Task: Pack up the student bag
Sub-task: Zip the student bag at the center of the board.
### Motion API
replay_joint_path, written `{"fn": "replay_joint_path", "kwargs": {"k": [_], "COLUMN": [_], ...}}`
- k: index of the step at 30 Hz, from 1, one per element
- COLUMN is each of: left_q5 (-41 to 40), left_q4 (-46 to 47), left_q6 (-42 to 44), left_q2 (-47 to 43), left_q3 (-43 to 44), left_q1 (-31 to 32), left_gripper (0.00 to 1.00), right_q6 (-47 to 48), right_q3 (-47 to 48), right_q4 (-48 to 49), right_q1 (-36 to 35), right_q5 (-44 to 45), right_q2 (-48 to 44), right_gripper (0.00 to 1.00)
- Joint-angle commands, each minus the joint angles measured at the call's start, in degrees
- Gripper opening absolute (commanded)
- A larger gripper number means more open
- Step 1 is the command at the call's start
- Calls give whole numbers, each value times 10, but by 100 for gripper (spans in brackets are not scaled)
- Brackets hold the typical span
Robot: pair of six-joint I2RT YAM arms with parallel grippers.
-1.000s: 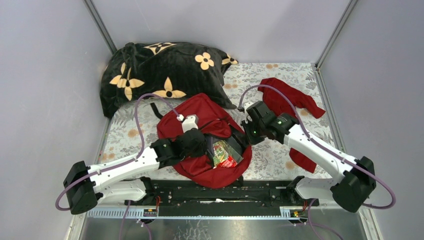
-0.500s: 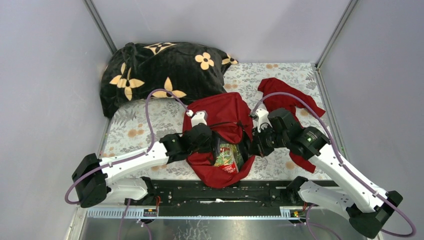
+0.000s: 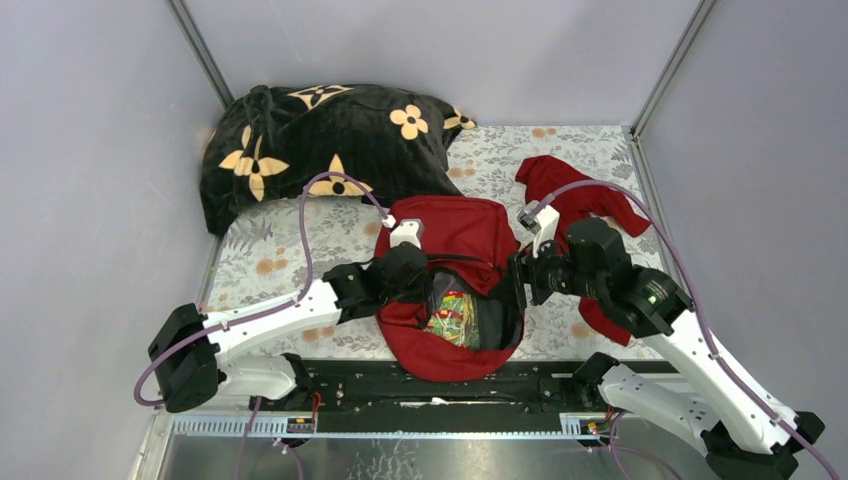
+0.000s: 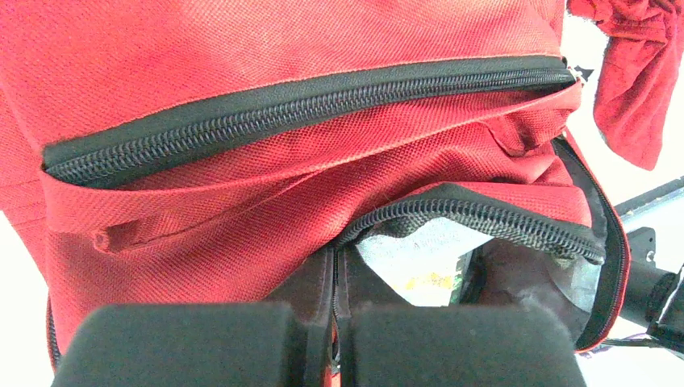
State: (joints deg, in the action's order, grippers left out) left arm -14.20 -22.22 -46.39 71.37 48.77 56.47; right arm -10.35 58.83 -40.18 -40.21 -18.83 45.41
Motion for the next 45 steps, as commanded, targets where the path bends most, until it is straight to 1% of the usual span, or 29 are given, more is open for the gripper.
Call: {"fn": "replay_joint_path", "kwargs": {"k": [1, 3, 4, 5, 6, 7, 9, 14, 16, 18, 20, 23, 25, 27, 29, 30, 31, 33, 34, 35, 36, 37, 38, 39, 40, 42, 43, 44, 45], "left_q5": [-7, -11, -10, 1, 11, 20, 28, 28, 30, 32, 32, 27, 24, 30, 39, 43, 46, 57, 67, 85, 107, 127, 137, 135, 113, 34, 7, 3, 6], "left_q4": [34, 29, 26, 25, 24, 24, 24, 23, 27, 28, 27, 20, 19, 22, 25, 26, 26, 24, 25, 30, 37, 39, 35, 24, 7, -33, -47, -61, -80], "left_q6": [13, 13, 12, 12, 12, 14, 16, 15, 15, 15, 16, 16, 16, 18, 23, 25, 29, 36, 41, 48, 56, 62, 68, 71, 68, 42, 24, 9, -8], "left_q2": [3, -8, -13, -18, -22, -26, -30, -28, -26, -22, -14, -6, -2, 1, 2, 3, 3, -1, -5, -10, -19, -27, -35, -47, -61, -111, -139, -163, -182], "left_q3": [6, 5, 4, 2, 0, -1, -2, -1, -1, 0, 2, 10, 19, 33, 45, 52, 58, 67, 70, 71, 70, 69, 67, 66, 64, 48, 32, 15, 1], "left_q1": [-6, -7, -9, -14, -18, -21, -21, -22, -22, -22, -22, -23, -24, -25, -25, -25, -25, -25, -24, -24, -23, -22, -21, -21, -21, -23, -29, -44, -61], "left_gripper": [0, 0, 0, 0, 0, 0, 0, 0, 0, 0, 0, 0, 0, 0, 0, 0, 0, 0, 2, 10, 23, 48, 65, 74, 78, 79, 78, 77, 76], "right_q6": [15, -1, -15, -31, -45, -57, -78, -146, -159, -169, -183, -181, -178, -174, -170, -171, -173, -176, -181, -188, -192, -189, -175, -160, -157, -193, -219, -242, -269], "right_q3": [2, -29, -53, -87, -116, -141, -173, -222, -236, -254, -271, -271, -259, -245, -235, -235, -236, -232, -234, -236, -236, -227, -212, -190, -172, -162, -162, -168, -175], "right_q4": [-26, 16, 43, 67, 91, 110, 138, 206, 211, 219, 229, 218, 201, 184, 173, 176, 181, 177, 184, 196, 207, 196, 171, 144, 126, 112, 101, 90, 76], "right_q1": [-1, -1, -3, -8, -19, -27, -38, -46, -49, -49, -52, -56, -61, -65, -68, -69, -70, -70, -70, -70, -70, -70, -70, -70, -70, -70, -69, -69, -70], "right_q5": [70, 9, -24, -49, -60, -60, -50, -70, -80, -110, -143, -193, -216, -232, -250, -269, -287, -295, -301, -316, -323, -305, -262, -197, -119, 57, 148, 227, 286], "right_q2": [21, 23, 28, 35, 47, 57, 80, 136, 146, 146, 133, 113, 101, 90, 84, 78, 67, 50, 42, 34, 27, 18, 10, 1, -12, -39, -51, -58, -60], "right_gripper": [63, 57, 56, 58, 62, 65, 68, 70, 71, 71, 68, 57, 54, 54, 47, 42, 41, 44, 45, 45, 45, 45, 47, 51, 54, 66, 73, 76, 78]}}
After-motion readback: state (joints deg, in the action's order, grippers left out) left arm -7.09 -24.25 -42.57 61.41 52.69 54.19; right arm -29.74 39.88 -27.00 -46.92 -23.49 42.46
